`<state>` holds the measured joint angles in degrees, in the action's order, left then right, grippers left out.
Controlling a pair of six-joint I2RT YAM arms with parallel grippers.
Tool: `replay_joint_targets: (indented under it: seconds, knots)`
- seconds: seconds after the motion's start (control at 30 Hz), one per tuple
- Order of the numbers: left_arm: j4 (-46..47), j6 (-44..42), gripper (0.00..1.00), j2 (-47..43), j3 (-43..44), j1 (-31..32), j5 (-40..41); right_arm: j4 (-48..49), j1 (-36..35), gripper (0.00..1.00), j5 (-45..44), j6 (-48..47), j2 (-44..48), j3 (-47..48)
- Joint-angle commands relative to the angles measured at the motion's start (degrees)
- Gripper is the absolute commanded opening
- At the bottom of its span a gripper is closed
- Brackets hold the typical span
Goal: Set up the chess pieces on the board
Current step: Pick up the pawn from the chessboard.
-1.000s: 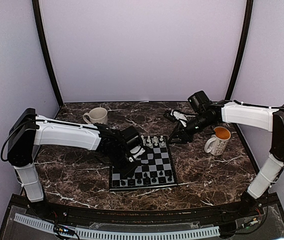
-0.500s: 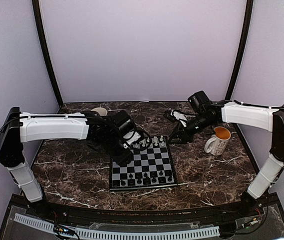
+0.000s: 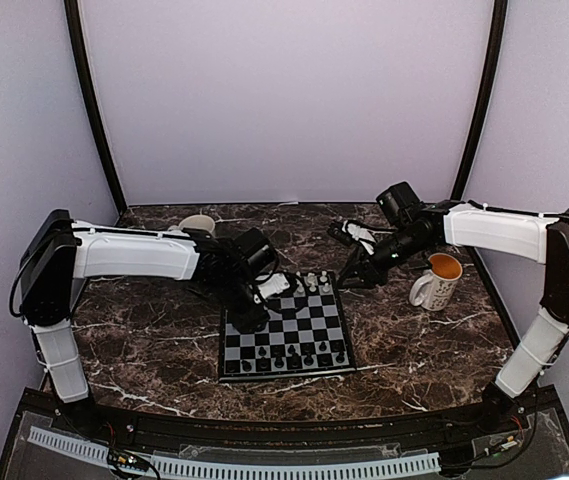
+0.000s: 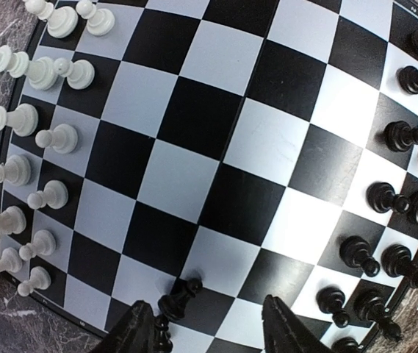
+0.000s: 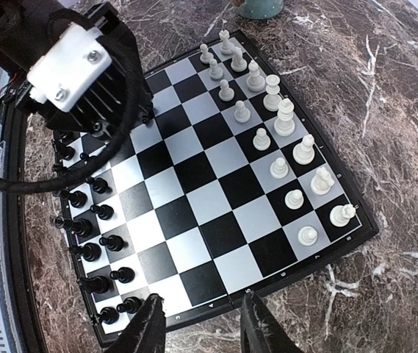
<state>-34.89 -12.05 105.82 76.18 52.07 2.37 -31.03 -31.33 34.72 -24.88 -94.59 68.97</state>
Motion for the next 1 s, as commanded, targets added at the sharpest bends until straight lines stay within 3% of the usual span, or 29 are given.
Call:
replay_joint_targets:
  seconds: [0.0, 0.63, 0.97]
  knots:
    - [-0.2, -4.7, 0.52, 2.0, 1.9, -1.5, -1.6, -0.4, 0.3, 0.36, 0.7, -0.7, 0.2, 0.2]
    - [-3.6, -8.4, 0.42, 5.2, 2.3, -4.7, -11.3, -1.9, 0.2, 0.36, 1.2, -1.5, -2.0, 1.0]
    - [-5.6, -7.3, 0.34, 4.9, 0.7, -5.0, -9.7, -2.3, 0.2, 0.36, 1.2, -1.5, -2.4, 1.2]
